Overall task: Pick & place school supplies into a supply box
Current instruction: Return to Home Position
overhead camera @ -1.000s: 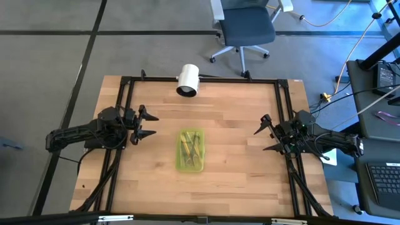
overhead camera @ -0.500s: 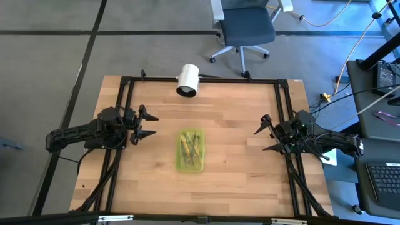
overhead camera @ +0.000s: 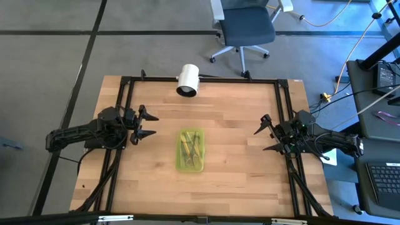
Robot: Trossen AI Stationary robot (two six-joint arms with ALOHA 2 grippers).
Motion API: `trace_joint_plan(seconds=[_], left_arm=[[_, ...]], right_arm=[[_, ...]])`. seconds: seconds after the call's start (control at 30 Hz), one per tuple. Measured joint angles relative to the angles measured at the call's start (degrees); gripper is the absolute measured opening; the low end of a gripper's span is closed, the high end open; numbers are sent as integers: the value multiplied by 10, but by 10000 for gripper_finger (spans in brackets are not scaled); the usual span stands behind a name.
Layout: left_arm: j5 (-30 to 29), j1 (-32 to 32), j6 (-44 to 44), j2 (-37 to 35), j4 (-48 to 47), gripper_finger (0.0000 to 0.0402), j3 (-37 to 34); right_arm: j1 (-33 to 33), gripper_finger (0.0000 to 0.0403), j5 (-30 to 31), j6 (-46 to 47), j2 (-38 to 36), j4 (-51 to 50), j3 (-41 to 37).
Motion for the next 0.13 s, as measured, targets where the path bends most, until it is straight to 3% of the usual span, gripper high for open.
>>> trace_joint_plan(seconds=[0.13], left_arm=[[0, 0, 0, 0, 0, 302, 0]], right_arm=[[0, 360, 0, 0, 0, 0, 0]])
